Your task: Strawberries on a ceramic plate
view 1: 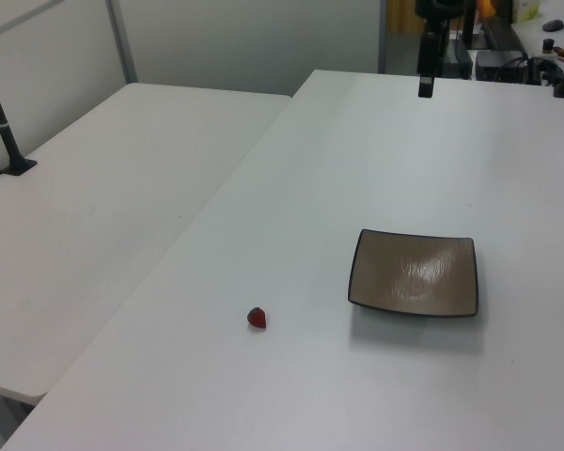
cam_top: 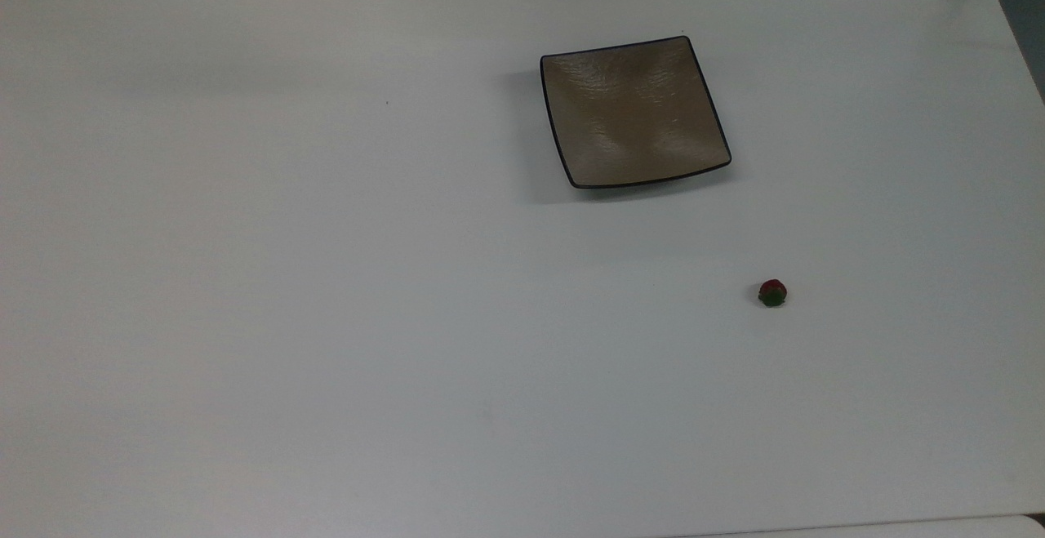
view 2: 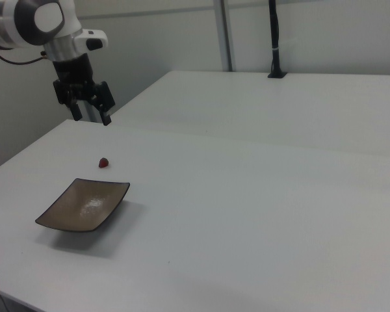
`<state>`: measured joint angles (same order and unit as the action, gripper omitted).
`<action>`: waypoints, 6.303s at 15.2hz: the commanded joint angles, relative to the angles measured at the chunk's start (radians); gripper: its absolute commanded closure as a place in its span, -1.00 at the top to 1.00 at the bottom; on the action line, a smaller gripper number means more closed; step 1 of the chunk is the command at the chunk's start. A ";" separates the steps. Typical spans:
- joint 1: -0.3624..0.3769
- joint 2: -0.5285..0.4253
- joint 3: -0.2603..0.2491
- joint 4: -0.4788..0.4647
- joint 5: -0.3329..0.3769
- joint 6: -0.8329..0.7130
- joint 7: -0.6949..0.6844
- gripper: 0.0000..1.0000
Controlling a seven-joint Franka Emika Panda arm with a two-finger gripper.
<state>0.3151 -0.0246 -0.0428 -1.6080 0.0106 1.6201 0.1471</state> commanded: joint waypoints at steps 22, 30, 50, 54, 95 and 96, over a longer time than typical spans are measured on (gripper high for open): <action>0.053 0.317 0.081 0.138 0.058 0.359 0.144 1.00; 0.150 0.554 0.081 0.246 -0.050 0.645 0.321 1.00; 0.237 0.850 0.067 0.308 -0.215 1.049 0.335 1.00; 0.237 0.882 0.066 0.341 -0.218 1.071 0.335 1.00; 0.058 0.121 0.070 -0.105 0.005 0.307 0.022 -0.92; 0.056 0.114 0.070 -0.124 0.018 0.278 -0.009 -0.92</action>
<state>0.3821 0.1866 0.0302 -1.6060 -0.0363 1.9536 0.2426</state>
